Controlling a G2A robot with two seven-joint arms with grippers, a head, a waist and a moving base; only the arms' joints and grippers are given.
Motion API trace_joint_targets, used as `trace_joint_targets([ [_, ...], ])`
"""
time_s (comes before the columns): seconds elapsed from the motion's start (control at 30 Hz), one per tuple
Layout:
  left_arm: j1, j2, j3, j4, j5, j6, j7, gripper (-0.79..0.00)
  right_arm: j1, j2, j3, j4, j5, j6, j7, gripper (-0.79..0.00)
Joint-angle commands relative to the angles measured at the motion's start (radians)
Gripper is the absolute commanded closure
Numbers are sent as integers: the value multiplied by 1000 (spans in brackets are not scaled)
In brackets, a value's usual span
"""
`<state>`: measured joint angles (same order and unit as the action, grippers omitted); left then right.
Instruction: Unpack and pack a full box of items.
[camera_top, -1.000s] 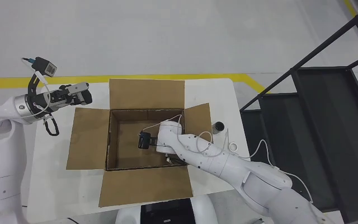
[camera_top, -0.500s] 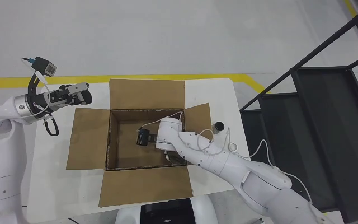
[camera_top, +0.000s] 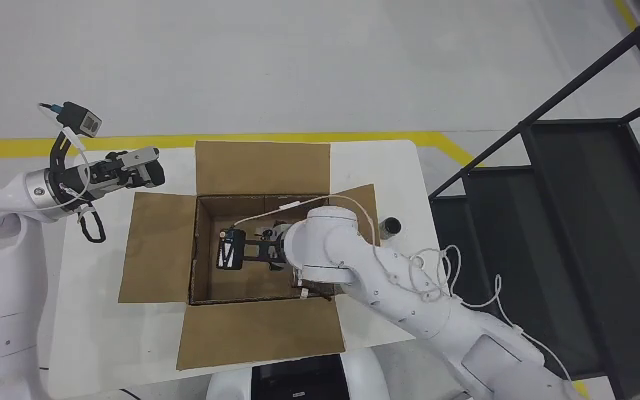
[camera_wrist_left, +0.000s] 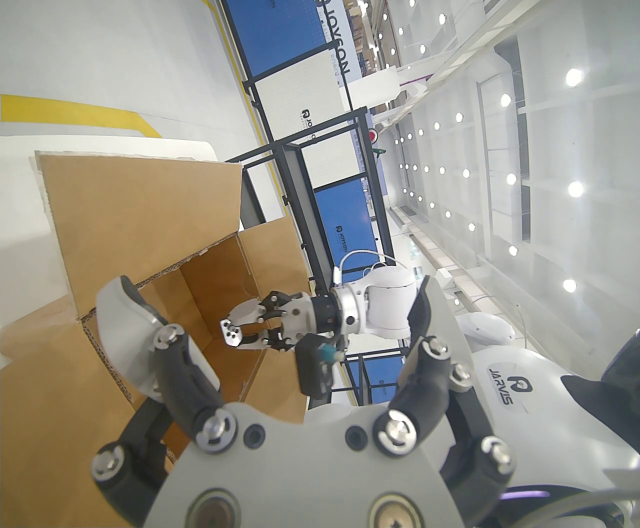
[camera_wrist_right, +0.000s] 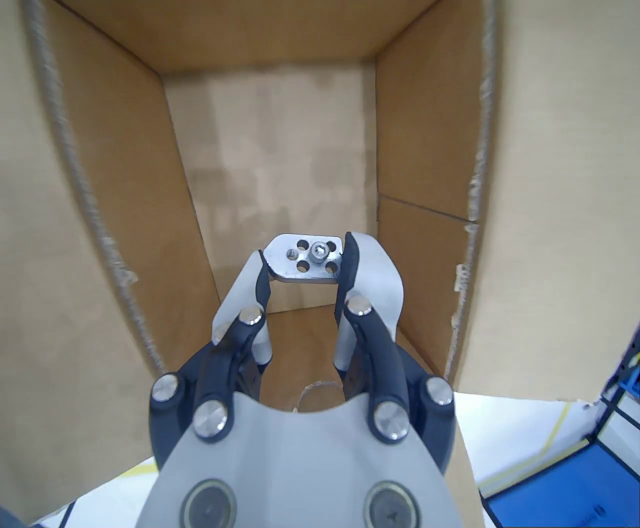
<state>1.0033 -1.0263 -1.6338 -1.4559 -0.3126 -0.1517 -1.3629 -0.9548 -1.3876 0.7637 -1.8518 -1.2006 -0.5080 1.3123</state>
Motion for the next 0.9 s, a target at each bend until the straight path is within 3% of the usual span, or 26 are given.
trace_joint_targets([
  [0.0,0,0,0,0,0,0,0,-785,-45,25,55,-85,11,-3,-4,0],
  [0.23,0,0,0,0,0,0,0,-785,-200,100,256,-278,73,-27,-27,0],
  [0.5,0,0,0,0,0,0,0,-785,-456,177,522,-463,151,-57,-58,0],
  [0.67,0,0,0,0,0,0,0,-785,-599,200,719,-498,223,-80,-138,0],
  [0.87,0,0,0,0,0,0,0,-785,-612,202,733,-498,226,-89,-149,0],
])
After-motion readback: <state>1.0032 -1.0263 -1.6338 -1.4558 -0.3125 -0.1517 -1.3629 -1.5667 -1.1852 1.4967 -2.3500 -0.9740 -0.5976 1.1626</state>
